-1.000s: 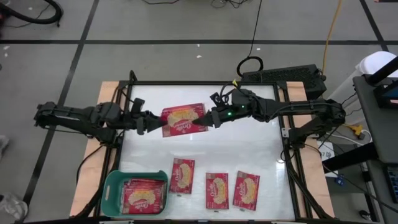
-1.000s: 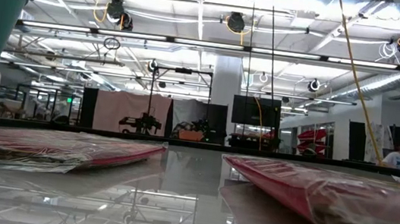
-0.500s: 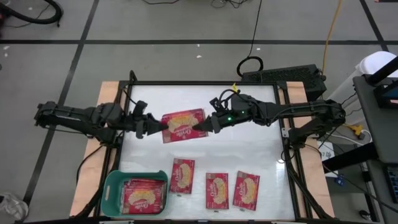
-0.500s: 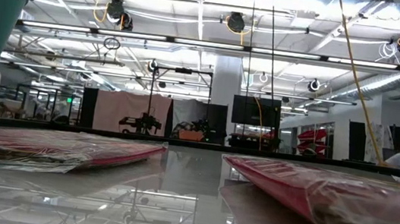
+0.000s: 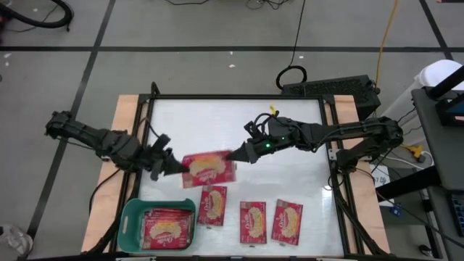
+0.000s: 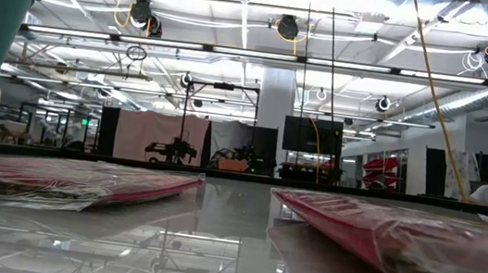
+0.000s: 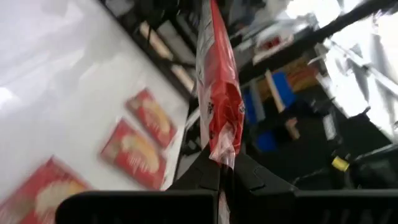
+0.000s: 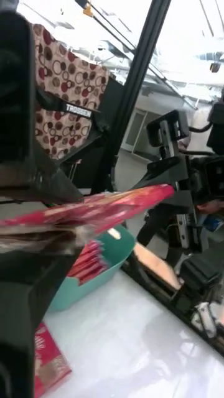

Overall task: Sort popcorn bags into baskets
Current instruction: Put the red popcorn bag into the green bin

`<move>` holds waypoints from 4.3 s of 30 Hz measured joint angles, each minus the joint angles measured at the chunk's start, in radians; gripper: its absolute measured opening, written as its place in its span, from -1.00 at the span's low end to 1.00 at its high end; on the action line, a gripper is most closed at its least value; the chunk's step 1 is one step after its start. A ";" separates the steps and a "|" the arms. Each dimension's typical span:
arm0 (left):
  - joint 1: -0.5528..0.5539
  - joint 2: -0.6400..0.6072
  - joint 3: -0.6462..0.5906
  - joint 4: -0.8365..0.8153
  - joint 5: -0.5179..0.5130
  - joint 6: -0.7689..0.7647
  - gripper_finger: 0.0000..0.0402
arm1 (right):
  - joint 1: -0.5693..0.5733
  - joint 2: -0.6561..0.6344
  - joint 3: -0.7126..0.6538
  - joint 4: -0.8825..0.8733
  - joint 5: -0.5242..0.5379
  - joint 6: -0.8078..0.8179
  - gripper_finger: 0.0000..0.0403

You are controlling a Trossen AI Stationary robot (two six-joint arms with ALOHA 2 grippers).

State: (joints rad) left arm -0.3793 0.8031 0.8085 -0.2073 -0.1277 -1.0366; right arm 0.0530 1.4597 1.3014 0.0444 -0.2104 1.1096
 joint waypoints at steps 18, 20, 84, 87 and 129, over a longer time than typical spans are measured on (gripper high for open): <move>-0.647 -0.030 -0.001 -0.255 -0.471 -0.309 -0.99 | 0.027 0.000 0.000 -0.087 0.000 -0.058 -0.13; -0.723 -0.018 -0.001 -0.255 -0.520 -0.350 -0.99 | 0.027 0.000 0.000 -0.087 0.002 -0.067 -0.13; -1.021 0.005 -0.001 -0.630 -0.368 -0.837 -0.32 | -0.045 0.000 0.000 -0.103 0.033 -0.115 -0.13; -0.981 -0.054 -0.001 -0.713 -0.379 -0.811 -0.32 | -0.045 -0.001 0.000 -0.128 0.033 -0.096 -0.13; -0.239 0.046 -0.001 -0.293 -0.406 -0.332 -0.32 | -0.049 0.519 0.001 -0.068 -0.317 0.011 0.14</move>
State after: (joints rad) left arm -0.6179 0.8490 0.8078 -0.5001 -0.5335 -1.3684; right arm 0.0041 1.9790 1.3022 -0.0233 -0.5270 1.1206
